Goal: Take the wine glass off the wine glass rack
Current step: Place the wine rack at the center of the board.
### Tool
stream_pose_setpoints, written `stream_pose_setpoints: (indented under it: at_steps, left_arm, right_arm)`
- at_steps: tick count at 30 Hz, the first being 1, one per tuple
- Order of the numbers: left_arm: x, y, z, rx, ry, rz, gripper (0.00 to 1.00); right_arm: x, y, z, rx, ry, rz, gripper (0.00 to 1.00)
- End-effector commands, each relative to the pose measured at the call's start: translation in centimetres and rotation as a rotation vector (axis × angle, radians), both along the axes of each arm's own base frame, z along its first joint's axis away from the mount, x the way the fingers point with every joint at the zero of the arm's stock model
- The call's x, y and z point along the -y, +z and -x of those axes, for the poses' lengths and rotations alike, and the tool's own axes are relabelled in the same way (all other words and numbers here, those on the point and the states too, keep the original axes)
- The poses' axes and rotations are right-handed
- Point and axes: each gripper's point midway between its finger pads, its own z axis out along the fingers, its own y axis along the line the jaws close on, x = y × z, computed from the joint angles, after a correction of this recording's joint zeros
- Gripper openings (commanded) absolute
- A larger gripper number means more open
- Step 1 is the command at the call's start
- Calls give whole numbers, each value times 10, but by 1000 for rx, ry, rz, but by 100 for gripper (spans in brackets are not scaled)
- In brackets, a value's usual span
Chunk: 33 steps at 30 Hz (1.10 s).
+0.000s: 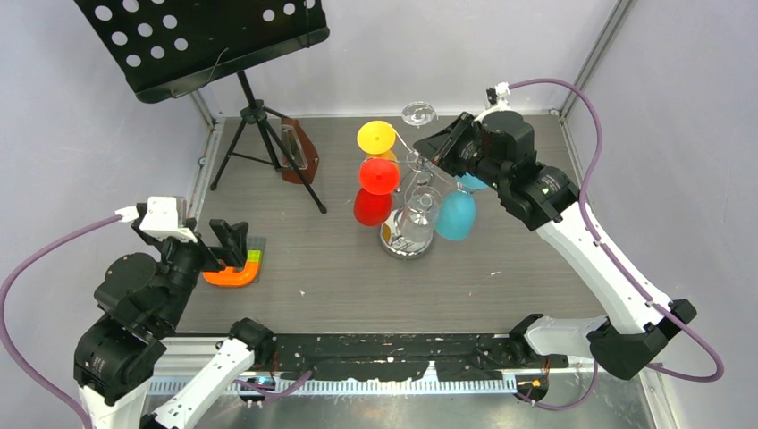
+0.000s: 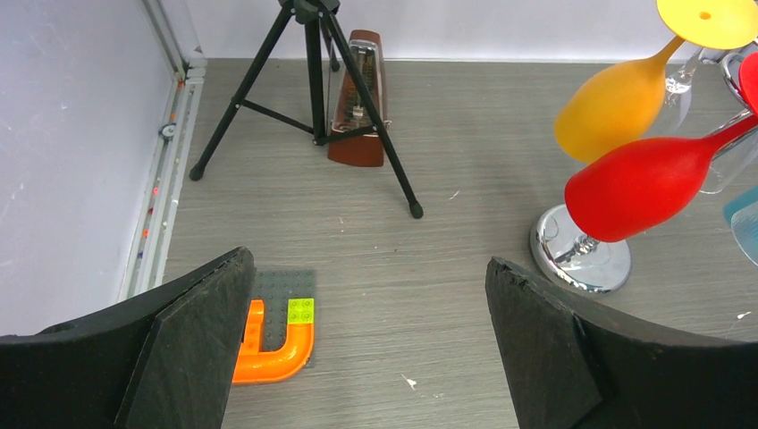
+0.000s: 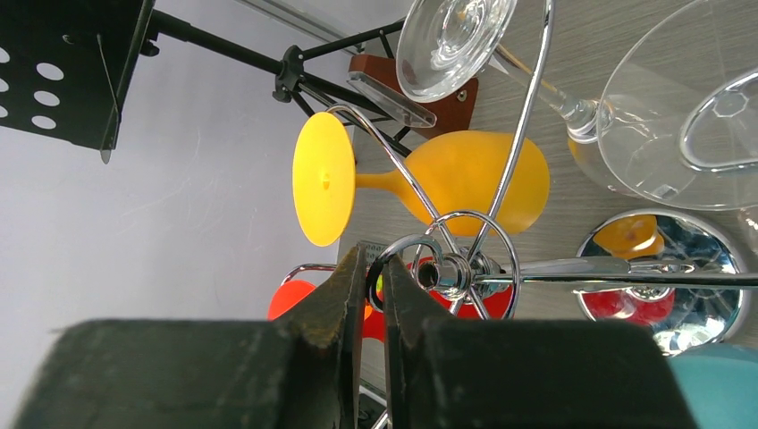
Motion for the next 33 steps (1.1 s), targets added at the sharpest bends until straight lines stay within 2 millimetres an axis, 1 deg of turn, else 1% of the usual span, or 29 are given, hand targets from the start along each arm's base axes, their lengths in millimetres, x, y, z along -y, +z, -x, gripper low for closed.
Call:
stream_pose_setpoints:
  at_steps: [1, 8, 31, 33]
  left_arm:
    - [-1, 7, -7, 28, 18, -2, 99]
    - [-2, 7, -6, 27, 21, -7, 99]
    - [-1, 3, -8, 18, 19, -12, 99]
    - [0, 3, -9, 16, 19, -14, 99]
  right_arm:
    - [14, 171, 25, 455, 16, -380, 6]
    - [13, 166, 21, 446, 11, -371, 6]
    - [8, 133, 13, 399, 6, -311, 6]
    - [8, 131, 12, 392, 6, -305, 8]
